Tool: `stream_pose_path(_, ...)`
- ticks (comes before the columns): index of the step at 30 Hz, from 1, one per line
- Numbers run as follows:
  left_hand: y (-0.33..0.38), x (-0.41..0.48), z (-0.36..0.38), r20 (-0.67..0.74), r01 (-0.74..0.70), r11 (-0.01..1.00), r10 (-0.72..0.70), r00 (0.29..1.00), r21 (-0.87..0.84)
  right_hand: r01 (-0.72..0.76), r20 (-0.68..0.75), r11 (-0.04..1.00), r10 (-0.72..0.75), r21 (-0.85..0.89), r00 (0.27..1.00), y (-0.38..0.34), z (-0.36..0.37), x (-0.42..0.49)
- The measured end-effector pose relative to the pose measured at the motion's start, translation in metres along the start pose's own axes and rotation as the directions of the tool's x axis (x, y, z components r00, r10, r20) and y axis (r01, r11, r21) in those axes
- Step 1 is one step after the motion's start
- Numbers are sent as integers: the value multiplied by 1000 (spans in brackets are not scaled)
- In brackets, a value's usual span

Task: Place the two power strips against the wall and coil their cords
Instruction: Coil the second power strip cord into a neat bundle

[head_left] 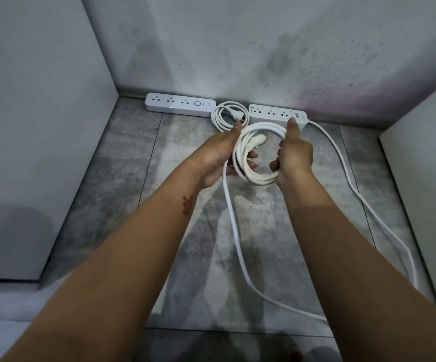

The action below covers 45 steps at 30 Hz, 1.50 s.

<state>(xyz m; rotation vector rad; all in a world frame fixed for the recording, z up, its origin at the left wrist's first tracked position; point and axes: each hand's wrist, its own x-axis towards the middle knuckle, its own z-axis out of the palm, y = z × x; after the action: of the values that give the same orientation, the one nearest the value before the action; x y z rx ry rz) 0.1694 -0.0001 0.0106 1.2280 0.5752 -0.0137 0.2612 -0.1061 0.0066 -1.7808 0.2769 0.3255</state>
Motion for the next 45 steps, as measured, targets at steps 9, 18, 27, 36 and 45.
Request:
stream_pose_path(9,-4,1,5,10,28,933,-26,1000,-360,-175,16,906,183,386,983,-7,6,-7)
stream_pose_path(18,-8,10,4,-101,-8,890,-43,994,-456,-256,106,911,234,323,966,7,17,-6)
stream_pose_path(27,-4,7,-11,65,99,995,-100,993,11,297,250,926,-239,-233,938,1,5,1)
stream_pose_path(36,-1,3,-8,126,117,989,-105,986,-93,204,369,970,-144,-129,918,6,-2,-3)
stream_pose_path(45,-7,4,2,-13,69,988,-71,997,-137,108,-33,994,-108,4,994,8,4,0)
